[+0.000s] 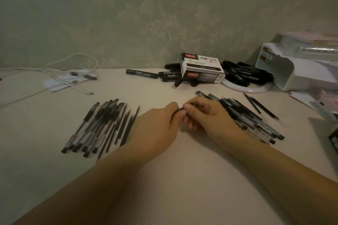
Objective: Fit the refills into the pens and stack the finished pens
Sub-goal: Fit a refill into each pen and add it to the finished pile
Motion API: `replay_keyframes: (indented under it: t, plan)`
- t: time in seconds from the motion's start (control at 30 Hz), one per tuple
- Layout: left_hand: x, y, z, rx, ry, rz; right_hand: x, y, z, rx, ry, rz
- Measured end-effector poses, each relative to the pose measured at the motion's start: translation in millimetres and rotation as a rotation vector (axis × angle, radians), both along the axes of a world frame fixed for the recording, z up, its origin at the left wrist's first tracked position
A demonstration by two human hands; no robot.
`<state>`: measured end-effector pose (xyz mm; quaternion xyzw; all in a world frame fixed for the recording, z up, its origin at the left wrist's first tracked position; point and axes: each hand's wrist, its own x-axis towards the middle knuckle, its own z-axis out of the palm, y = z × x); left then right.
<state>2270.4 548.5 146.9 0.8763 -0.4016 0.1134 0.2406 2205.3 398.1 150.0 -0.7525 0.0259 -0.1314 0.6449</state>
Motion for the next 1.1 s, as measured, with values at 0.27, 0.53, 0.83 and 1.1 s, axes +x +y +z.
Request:
replay_keyframes:
  t: [0.27, 0.53, 0.83, 1.1]
  plan:
    - [-4, -1, -1, 0.024, -0.056, 0.076, 3, 1, -6, 0.043, -0.052, -0.031]
    - [-5, 1, 3, 0.007, -0.027, 0.137, 2, -4, -9, 0.118, -0.123, -0.246]
    - [-1, 4, 2, 0.062, -0.018, 0.175, 5, -1, -16, -0.056, -0.070, -0.389]
    - [14, 20, 5, 0.091, 0.022, 0.378, -3, 2, -16, -0.615, -0.061, -0.390]
